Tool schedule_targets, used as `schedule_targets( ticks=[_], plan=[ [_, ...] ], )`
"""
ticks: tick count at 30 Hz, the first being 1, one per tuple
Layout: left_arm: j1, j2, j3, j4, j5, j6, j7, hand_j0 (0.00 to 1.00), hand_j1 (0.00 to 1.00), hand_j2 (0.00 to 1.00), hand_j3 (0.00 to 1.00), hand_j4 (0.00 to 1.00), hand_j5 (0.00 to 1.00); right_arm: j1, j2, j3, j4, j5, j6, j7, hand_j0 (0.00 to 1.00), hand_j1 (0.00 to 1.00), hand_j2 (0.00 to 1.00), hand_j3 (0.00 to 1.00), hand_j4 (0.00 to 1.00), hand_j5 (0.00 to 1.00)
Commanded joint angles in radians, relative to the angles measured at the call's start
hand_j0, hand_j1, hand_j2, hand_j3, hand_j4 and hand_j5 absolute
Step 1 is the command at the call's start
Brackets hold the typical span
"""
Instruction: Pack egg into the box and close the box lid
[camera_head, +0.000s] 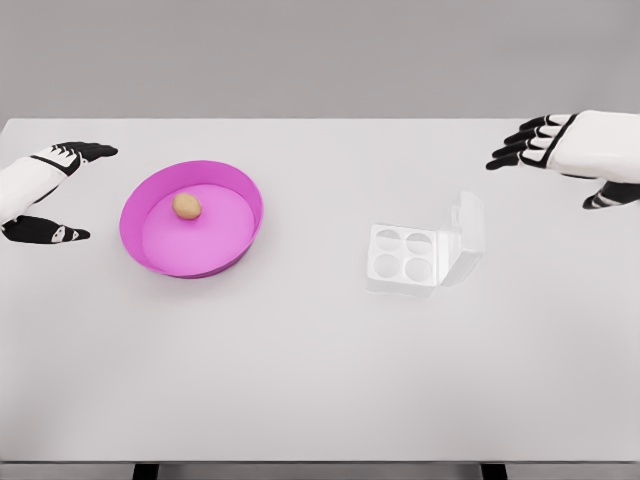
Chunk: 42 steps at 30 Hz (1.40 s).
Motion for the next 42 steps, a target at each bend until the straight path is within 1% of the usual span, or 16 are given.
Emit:
schedule_targets(
  ticks=[1,7,9,10,11,13,16,18,19,20,21,24,26,28,29,42],
  plan=[
    [0.0,0.001,0.0,0.0,0.007,0.002,-0.001,1.0,1.0,1.0,1.0,1.0,1.0,-0.002,0.0,-0.001,-0.001,-0.004,-0.005,0.0,1.0,1.0,1.0,1.0,1.0,1.0],
    [-0.014,0.0,0.0,0.0,-0.007,0.002,-0.007,1.0,1.0,1.0,1.0,1.0,1.0,0.006,-0.014,0.001,-0.024,-0.004,-0.013,0.0,1.0,1.0,1.0,1.0,1.0,1.0],
    [-0.02,-0.003,0.0,0.0,-0.031,0.002,-0.01,1.0,1.0,1.0,1.0,1.0,1.0,0.02,-0.056,-0.001,-0.007,-0.006,-0.014,0.0,1.0,1.0,1.0,1.0,1.0,1.0],
    [-0.037,-0.005,-0.004,0.0,-0.053,0.002,-0.024,1.0,1.0,1.0,1.0,1.0,1.0,0.02,-0.06,-0.015,-0.003,-0.007,-0.045,0.0,1.0,1.0,1.0,1.0,1.0,1.0],
    [-0.051,-0.005,-0.004,0.001,-0.077,0.002,-0.05,1.0,1.0,1.0,1.0,1.0,1.0,0.025,-0.062,-0.027,0.029,-0.009,-0.077,0.0,1.0,1.0,1.0,1.0,1.0,1.0],
    [-0.074,-0.005,-0.009,0.001,-0.111,0.002,-0.088,1.0,1.0,1.0,1.0,1.0,1.0,0.028,-0.056,-0.039,0.106,-0.015,-0.081,0.0,1.0,1.0,1.0,1.0,1.0,1.0],
    [-0.127,-0.005,-0.01,0.004,-0.143,0.002,-0.173,1.0,1.0,1.0,1.0,1.0,1.0,0.028,-0.057,-0.052,0.126,-0.016,-0.081,0.0,1.0,1.0,1.0,1.0,1.0,1.0],
    [-0.184,-0.01,-0.063,0.041,-0.134,0.002,-0.224,0.99,0.99,0.99,0.99,0.99,0.99,0.034,-0.057,-0.05,0.126,-0.032,-0.081,0.0,1.0,1.0,1.0,1.0,1.0,1.0],
    [-0.235,-0.01,-0.124,0.093,-0.114,0.002,-0.224,0.99,0.99,0.99,0.99,0.99,0.99,0.048,-0.056,-0.052,0.128,-0.033,-0.081,0.0,1.0,1.0,1.0,1.0,1.0,1.0],
    [-0.302,-0.005,-0.228,0.164,-0.065,0.002,-0.224,0.99,0.99,0.99,0.99,0.99,0.99,0.055,-0.056,-0.052,0.135,-0.033,-0.081,0.0,1.0,1.0,1.0,1.0,1.0,1.0],
    [-0.351,-0.003,-0.305,0.205,-0.025,0.002,-0.224,0.99,0.99,0.99,0.99,0.99,0.99,0.067,-0.054,-0.052,0.143,-0.03,-0.081,0.0,1.0,1.0,1.0,1.0,1.0,1.0],
    [-0.42,-0.002,-0.425,0.262,0.056,0.002,-0.224,0.97,0.97,0.97,0.97,0.97,0.97,0.074,-0.054,-0.058,0.189,-0.023,-0.081,0.0,1.0,1.0,1.0,1.0,1.0,1.0],
    [-0.463,-0.003,-0.471,0.311,0.096,0.002,-0.224,0.95,0.95,0.95,0.95,0.95,0.95,0.109,-0.054,-0.059,0.206,-0.016,-0.081,0.0,1.0,1.0,1.0,1.0,1.0,1.0],
    [-0.522,-0.007,-0.573,0.359,0.159,0.002,-0.224,0.95,0.95,0.95,0.95,0.95,0.95,0.117,-0.053,-0.059,0.215,-0.013,-0.081,0.0,1.0,1.0,1.0,1.0,1.0,1.0],
    [-0.532,-0.007,-0.601,0.368,0.182,0.002,-0.224,0.95,0.95,0.95,0.95,0.95,0.95,0.123,-0.056,-0.059,0.214,-0.013,-0.081,0.0,1.0,1.0,1.0,1.0,1.0,1.0],
    [-0.54,-0.016,-0.621,0.372,0.202,0.002,-0.224,0.9,0.9,0.9,0.9,0.9,0.9,0.146,-0.054,-0.059,0.241,-0.015,-0.081,0.0,1.0,1.0,1.0,1.0,1.0,1.0]
  ],
)
